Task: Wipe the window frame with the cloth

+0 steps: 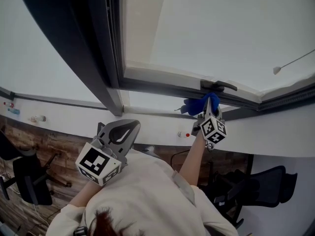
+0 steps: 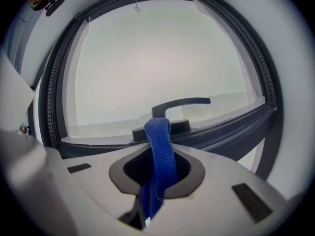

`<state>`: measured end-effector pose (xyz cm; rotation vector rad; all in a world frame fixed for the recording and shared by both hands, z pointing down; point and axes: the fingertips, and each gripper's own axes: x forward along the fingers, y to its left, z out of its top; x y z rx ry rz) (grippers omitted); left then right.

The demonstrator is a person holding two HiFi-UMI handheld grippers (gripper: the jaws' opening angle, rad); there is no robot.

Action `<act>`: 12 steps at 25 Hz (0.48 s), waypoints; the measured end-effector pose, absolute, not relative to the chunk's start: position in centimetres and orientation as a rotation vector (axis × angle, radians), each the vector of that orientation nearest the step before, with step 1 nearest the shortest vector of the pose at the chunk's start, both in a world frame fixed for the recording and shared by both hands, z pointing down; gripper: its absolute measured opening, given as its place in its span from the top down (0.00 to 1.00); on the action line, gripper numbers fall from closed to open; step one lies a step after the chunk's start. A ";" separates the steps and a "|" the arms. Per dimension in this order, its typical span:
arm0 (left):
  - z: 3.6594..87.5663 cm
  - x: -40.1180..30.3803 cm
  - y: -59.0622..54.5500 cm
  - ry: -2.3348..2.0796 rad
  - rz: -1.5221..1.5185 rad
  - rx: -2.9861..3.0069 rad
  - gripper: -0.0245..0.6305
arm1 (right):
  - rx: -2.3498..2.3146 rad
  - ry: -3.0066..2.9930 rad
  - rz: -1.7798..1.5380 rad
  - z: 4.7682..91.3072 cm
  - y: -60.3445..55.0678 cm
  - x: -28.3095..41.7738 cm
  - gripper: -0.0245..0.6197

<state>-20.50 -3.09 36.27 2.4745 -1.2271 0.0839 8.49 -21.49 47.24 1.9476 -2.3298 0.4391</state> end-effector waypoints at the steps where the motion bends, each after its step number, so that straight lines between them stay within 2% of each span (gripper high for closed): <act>1: 36.2 -21.0 -3.2 -1.242 0.071 2.471 0.95 | 1.955 -2.323 0.434 47.2 -21.6 8.7 0.89; 12: 36.1 -29.1 -3.0 -1.512 -0.008 2.346 0.95 | 1.989 -2.245 0.390 47.1 -22.1 8.5 0.89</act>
